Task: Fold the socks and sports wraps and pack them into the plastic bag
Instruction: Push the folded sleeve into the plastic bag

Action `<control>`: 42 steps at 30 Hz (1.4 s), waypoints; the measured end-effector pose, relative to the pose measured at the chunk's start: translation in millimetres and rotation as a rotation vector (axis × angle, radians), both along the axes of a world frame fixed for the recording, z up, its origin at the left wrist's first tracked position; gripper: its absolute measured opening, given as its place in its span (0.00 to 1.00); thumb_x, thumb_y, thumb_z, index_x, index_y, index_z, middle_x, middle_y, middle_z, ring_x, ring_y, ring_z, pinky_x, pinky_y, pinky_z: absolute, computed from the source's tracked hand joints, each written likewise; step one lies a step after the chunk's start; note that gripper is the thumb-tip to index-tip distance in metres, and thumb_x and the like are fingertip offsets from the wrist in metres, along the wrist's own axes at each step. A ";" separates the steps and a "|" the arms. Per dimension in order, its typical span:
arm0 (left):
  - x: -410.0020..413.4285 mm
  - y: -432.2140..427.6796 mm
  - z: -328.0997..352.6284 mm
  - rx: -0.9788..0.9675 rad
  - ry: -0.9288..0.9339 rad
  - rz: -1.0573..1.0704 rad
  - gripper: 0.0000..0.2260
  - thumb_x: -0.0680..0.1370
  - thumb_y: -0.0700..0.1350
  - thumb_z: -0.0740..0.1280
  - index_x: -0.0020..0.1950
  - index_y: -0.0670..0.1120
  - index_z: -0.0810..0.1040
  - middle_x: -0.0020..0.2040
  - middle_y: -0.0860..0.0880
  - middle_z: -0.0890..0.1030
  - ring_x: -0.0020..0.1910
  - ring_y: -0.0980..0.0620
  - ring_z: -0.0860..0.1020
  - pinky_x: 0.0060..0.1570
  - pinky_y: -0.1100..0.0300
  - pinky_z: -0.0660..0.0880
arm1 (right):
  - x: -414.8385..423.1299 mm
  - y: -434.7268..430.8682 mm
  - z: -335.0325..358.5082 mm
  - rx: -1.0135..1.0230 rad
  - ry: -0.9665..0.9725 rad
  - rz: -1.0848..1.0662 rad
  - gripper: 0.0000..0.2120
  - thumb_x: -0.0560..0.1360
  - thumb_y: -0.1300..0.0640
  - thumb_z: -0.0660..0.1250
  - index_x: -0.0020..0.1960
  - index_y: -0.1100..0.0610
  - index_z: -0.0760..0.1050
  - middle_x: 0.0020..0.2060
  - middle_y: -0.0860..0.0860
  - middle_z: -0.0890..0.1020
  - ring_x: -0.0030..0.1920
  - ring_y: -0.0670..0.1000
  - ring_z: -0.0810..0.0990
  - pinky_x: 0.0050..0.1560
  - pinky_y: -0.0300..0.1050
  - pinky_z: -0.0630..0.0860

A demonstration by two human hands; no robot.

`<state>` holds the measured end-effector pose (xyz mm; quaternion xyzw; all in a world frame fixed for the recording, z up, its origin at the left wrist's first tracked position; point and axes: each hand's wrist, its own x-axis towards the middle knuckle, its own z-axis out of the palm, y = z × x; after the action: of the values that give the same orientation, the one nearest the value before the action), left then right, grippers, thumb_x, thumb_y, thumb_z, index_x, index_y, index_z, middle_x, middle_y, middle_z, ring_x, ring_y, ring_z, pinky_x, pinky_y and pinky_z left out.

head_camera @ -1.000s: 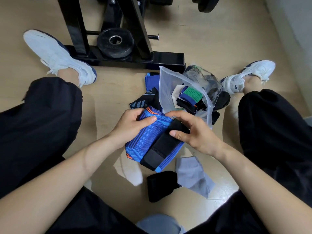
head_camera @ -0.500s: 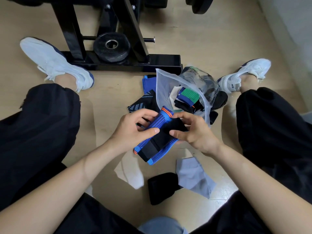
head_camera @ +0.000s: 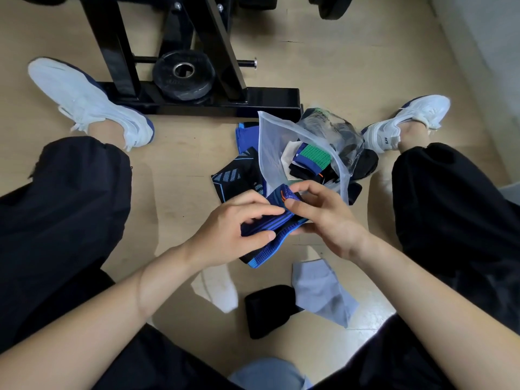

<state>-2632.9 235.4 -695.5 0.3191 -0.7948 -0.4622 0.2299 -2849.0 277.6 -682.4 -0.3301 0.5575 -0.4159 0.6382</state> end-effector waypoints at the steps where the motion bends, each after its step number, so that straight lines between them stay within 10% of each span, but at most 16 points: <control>1: 0.1 -1.6 1.8 0.053 0.015 0.008 0.15 0.76 0.45 0.72 0.62 0.46 0.83 0.55 0.52 0.79 0.51 0.50 0.79 0.50 0.61 0.76 | -0.9 -0.4 -0.1 -0.014 0.002 0.011 0.13 0.76 0.61 0.71 0.58 0.61 0.75 0.48 0.59 0.81 0.44 0.54 0.82 0.41 0.49 0.80; 11: 10.1 -15.2 3.1 0.524 0.020 0.000 0.26 0.76 0.44 0.72 0.73 0.48 0.70 0.65 0.50 0.81 0.64 0.53 0.79 0.62 0.59 0.75 | -9.7 -3.5 9.1 -0.153 -0.078 0.117 0.14 0.78 0.71 0.64 0.62 0.64 0.72 0.52 0.60 0.80 0.45 0.55 0.80 0.43 0.47 0.80; 22: 5.6 -9.5 5.6 0.401 -0.074 0.057 0.35 0.69 0.40 0.81 0.73 0.49 0.71 0.63 0.54 0.81 0.62 0.56 0.80 0.66 0.49 0.75 | -6.2 -4.1 7.2 -0.157 0.205 0.084 0.19 0.75 0.51 0.71 0.65 0.48 0.74 0.53 0.57 0.82 0.52 0.60 0.82 0.52 0.56 0.80; 36: 6.4 -3.7 20.2 0.497 -0.018 -0.166 0.27 0.80 0.37 0.69 0.77 0.52 0.68 0.72 0.55 0.75 0.69 0.57 0.75 0.66 0.59 0.74 | -11.6 -6.9 -1.0 -0.279 0.257 -0.036 0.12 0.77 0.63 0.69 0.61 0.61 0.78 0.46 0.49 0.85 0.44 0.47 0.82 0.47 0.40 0.79; 42: 5.4 -1.8 13.6 0.417 -0.013 -0.084 0.28 0.75 0.37 0.75 0.73 0.53 0.75 0.66 0.57 0.79 0.62 0.58 0.80 0.59 0.64 0.76 | -17.5 -7.0 1.4 -0.398 0.665 0.109 0.15 0.78 0.55 0.70 0.63 0.56 0.79 0.54 0.45 0.83 0.47 0.42 0.80 0.50 0.35 0.76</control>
<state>-2627.4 233.7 -681.9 0.3294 -0.6959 -0.6238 0.1341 -2866.6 270.6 -681.0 -0.5933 0.6239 -0.3516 0.3677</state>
